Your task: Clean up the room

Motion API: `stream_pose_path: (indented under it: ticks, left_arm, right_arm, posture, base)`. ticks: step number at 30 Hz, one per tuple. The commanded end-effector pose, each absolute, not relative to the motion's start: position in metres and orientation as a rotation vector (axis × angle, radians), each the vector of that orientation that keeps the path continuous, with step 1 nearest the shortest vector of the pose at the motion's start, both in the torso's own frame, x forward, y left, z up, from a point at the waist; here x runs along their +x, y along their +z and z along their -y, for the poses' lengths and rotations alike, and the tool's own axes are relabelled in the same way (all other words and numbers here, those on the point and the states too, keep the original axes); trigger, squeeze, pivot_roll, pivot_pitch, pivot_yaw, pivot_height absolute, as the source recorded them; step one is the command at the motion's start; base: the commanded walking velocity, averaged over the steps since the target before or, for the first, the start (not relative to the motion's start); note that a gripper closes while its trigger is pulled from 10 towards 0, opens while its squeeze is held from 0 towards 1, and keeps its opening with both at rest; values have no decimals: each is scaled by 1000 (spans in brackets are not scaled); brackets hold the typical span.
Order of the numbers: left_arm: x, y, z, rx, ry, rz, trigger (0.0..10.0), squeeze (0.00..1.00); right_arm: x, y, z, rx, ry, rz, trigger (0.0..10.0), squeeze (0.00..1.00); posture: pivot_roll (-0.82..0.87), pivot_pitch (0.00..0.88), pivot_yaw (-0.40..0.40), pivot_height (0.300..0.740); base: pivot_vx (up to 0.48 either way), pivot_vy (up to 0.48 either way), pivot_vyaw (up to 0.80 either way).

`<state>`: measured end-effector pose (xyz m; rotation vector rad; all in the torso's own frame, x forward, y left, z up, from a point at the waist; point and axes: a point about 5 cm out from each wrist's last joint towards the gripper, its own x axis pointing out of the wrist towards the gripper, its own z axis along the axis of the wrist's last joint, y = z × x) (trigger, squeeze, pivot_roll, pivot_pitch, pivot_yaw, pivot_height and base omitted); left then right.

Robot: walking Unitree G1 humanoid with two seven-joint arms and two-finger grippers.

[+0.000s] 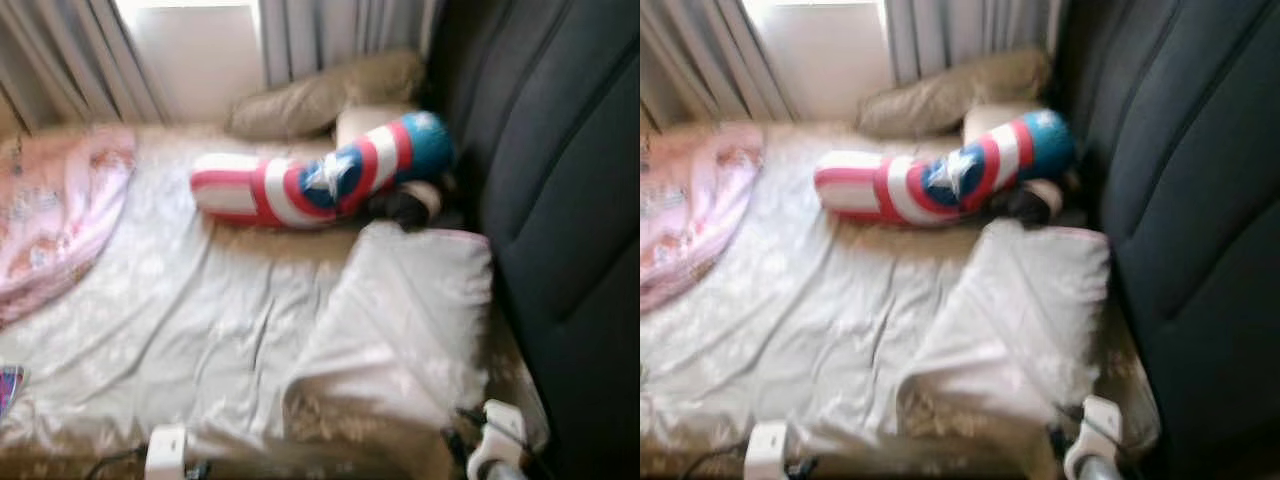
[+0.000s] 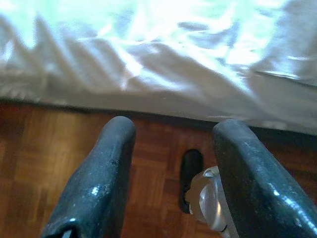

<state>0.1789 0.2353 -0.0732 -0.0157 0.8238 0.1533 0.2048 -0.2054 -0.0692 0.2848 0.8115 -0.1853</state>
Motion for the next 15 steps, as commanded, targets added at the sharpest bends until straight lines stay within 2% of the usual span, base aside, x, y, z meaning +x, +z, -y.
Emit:
stream_pose_path:
  ticks: [1,8,10,15]
  left_arm:
    - [179,-74,-233,-41,152,-818,10000,0]
    - [180,-72,-236,-35,147,-809,10000,0]
    - [182,-70,-237,-36,146,-783,10000,0]
    - [187,-66,-239,-42,158,-731,10000,0]
  right_arm:
    - [194,-73,210,319,-244,-805,10000,0]
    - [198,-70,210,354,-279,-737,10000,0]
    - [257,-30,197,345,-235,-506,10000,0]
    - [269,-21,195,337,-187,-473,10000,0]
  posture:
    - [74,31,-13,740]
    - [57,43,6,740]
    - [52,43,12,740]
    - [51,35,18,740]
  base:
    - [0,0,0]
    - [0,0,0]
    - [0,0,0]
    - [0,0,0]
